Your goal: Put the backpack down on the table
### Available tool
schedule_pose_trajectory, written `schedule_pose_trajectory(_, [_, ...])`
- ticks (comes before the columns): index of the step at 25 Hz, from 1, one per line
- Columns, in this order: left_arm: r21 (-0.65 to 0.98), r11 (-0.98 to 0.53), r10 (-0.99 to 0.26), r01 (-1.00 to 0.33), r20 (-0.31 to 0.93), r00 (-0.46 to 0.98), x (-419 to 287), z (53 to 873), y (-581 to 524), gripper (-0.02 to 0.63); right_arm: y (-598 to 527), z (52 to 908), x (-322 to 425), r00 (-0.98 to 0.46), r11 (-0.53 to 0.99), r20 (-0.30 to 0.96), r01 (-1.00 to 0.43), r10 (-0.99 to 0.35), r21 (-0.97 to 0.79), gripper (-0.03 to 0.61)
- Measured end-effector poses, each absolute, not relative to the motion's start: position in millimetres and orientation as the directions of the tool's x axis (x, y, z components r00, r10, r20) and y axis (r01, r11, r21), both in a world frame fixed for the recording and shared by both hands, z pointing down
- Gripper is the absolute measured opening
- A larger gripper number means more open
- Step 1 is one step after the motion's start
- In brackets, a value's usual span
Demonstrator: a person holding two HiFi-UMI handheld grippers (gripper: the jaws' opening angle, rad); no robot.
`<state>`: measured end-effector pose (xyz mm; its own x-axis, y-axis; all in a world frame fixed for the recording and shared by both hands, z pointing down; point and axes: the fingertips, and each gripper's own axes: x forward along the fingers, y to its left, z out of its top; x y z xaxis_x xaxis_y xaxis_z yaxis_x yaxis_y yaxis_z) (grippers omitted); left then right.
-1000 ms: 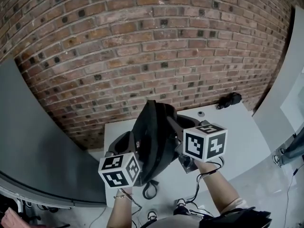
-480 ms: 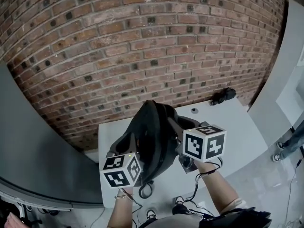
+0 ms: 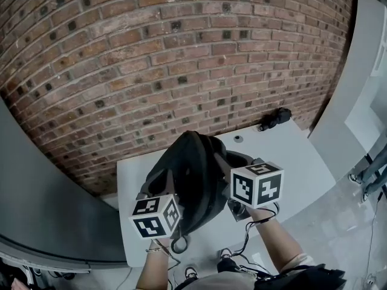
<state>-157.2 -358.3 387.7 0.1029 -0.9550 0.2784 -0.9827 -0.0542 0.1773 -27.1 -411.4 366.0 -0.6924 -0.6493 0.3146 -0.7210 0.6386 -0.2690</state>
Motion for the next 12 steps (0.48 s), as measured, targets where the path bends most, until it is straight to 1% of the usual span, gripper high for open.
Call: schedule_pose_trajectory(12, [0.161, -0.102, -0.932, -0.982, 0.330, 0.150, -121.6, 405.9, -372.7, 0.014, -421.6, 390.0, 6.4, -0.659, 0.608, 0.353, -0.751, -0.665, -0.257, 0.052])
